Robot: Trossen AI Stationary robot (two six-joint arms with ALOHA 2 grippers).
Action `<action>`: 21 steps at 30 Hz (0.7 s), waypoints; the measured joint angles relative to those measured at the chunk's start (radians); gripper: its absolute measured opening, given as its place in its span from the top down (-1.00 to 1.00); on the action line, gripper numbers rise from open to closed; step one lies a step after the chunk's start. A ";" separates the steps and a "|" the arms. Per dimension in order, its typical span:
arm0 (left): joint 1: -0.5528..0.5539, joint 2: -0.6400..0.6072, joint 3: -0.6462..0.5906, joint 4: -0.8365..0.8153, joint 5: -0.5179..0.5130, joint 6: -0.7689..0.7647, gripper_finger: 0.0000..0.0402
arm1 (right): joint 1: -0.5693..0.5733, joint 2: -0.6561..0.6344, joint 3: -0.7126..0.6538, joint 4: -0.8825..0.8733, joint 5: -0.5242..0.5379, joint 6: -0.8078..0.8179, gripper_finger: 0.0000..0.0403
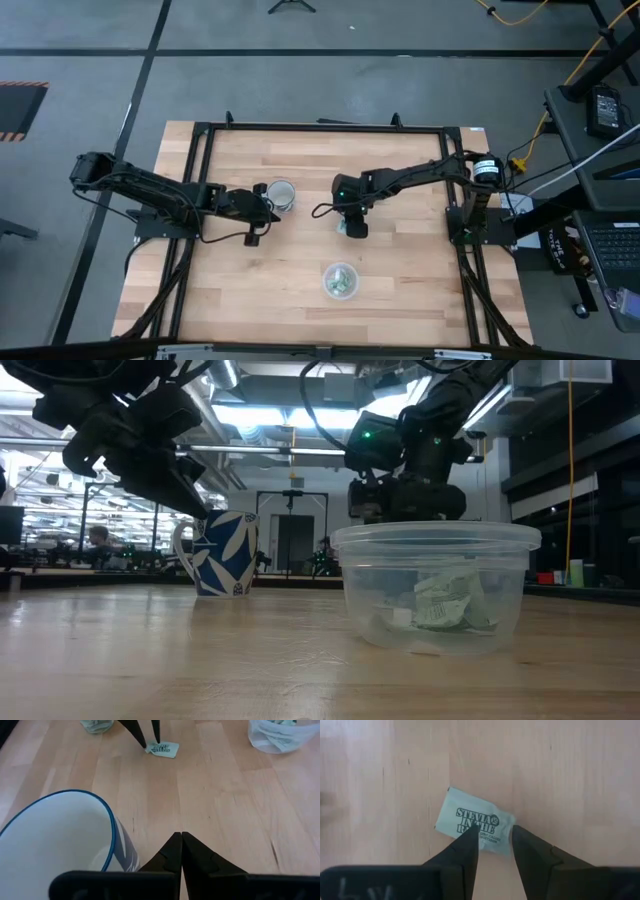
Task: Pick and place Stevia / Truvia into bins
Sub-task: Put the white stevia packet into the transparent container
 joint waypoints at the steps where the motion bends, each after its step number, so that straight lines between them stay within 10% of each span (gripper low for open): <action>1: 0.000 0.000 0.000 0.000 0.000 0.000 0.99 | 0.000 0.000 0.000 -0.002 0.000 0.002 0.39; 21: 0.000 0.000 0.000 0.000 0.002 -0.009 0.99 | 0.005 0.005 -0.001 -0.008 0.048 0.069 0.39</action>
